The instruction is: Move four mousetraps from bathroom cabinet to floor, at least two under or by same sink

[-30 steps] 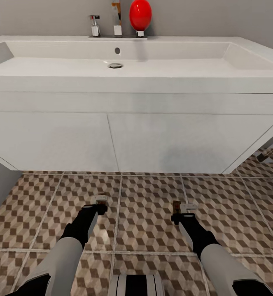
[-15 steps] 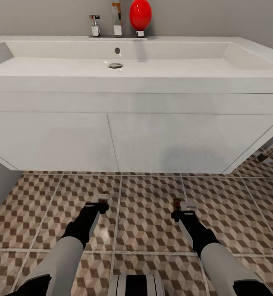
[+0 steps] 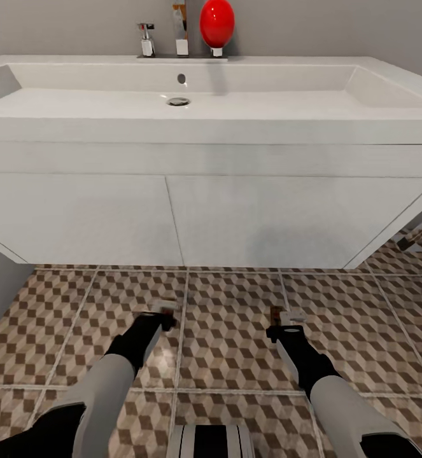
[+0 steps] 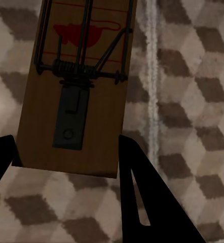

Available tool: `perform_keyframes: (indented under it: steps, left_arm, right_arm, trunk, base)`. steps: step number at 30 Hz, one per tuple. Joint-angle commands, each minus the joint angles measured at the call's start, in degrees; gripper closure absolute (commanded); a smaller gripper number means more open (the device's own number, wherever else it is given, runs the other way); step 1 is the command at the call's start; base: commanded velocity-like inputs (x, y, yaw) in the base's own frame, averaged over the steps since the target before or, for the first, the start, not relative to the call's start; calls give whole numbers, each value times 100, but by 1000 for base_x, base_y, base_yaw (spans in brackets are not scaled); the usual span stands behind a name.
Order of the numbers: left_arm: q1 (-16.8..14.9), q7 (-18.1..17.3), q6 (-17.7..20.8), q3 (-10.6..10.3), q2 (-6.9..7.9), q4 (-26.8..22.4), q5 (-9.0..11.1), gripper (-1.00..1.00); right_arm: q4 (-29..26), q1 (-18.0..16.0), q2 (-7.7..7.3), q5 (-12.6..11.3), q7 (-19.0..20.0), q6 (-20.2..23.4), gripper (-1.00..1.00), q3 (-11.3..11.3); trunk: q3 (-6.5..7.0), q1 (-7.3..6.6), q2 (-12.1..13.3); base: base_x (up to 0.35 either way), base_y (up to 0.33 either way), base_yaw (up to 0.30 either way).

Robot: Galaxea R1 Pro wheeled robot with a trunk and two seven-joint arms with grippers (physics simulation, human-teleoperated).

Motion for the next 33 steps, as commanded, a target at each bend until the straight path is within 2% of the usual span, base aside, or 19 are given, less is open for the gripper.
perform_keyframes:
  steps: [1, 7, 33]
  left_arm:
    - [-107, 6, 22, 23, -6, 199, -19, 100]
    - [-286, 6, 21, 17, -6, 520, -29, 100]
    - [-322, 15, 63, 53, 4, 694, 29, 100]
  right_arm:
    - [-9, -1, -2, -2, -13, 39, 100, 19]
    - [-9, -1, 0, 5, -22, 39, 100, 19]
    - [-26, -1, 1, -16, 48, 87, 100, 19]
  trunk:
    - [-4, -1, -2]
    - [-4, -1, -2]
    - [-4, -1, -2]
  base:
    - [0, 0, 0]
    - [0, 0, 0]
    - [0, 0, 0]
